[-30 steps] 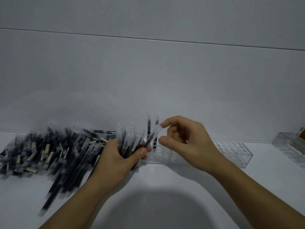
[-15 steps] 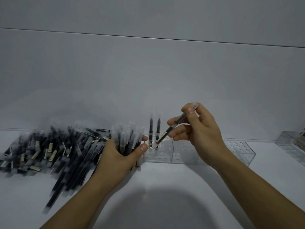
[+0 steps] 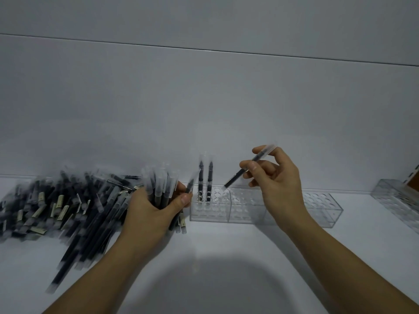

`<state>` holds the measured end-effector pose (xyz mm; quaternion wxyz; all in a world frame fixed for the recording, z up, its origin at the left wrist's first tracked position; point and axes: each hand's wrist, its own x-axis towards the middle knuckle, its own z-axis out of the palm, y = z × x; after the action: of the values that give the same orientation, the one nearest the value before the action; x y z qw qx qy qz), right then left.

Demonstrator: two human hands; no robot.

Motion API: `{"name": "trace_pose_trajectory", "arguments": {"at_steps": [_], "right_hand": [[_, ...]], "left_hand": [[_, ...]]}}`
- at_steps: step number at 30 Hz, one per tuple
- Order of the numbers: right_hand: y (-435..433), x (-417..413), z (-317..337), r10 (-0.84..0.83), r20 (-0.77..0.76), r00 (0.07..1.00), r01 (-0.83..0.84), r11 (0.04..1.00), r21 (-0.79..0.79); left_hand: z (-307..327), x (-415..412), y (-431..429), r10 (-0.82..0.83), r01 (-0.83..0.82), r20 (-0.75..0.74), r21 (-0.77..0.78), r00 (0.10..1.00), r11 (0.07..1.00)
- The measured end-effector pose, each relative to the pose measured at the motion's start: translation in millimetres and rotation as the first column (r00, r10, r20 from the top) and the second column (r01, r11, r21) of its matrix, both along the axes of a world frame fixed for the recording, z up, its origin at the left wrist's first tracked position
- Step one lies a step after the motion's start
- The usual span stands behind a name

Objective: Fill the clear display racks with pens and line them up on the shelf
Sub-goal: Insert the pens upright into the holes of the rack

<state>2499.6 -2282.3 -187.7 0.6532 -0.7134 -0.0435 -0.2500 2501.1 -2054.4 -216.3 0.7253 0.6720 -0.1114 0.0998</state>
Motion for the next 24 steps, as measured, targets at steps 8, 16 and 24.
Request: {"name": "trace_pose_trajectory", "arguments": {"at_steps": [8, 16, 24], "right_hand": [[12, 14, 1, 0.023, 0.047, 0.999, -0.016, 0.989, -0.144], [15, 18, 0, 0.050, 0.064, 0.997, -0.033, 0.969, -0.246], [17, 27, -12, 0.097, -0.007, 0.995, -0.091, 0.904, -0.417]], "left_hand": [[-3, 3, -1, -0.009, 0.004, -0.043, -0.106, 0.999, 0.994], [-7, 4, -2, -0.002, -0.002, -0.052, -0.089, 0.999, 0.996], [-9, 4, -2, 0.003, -0.004, -0.028, -0.051, 1.000, 0.999]]}}
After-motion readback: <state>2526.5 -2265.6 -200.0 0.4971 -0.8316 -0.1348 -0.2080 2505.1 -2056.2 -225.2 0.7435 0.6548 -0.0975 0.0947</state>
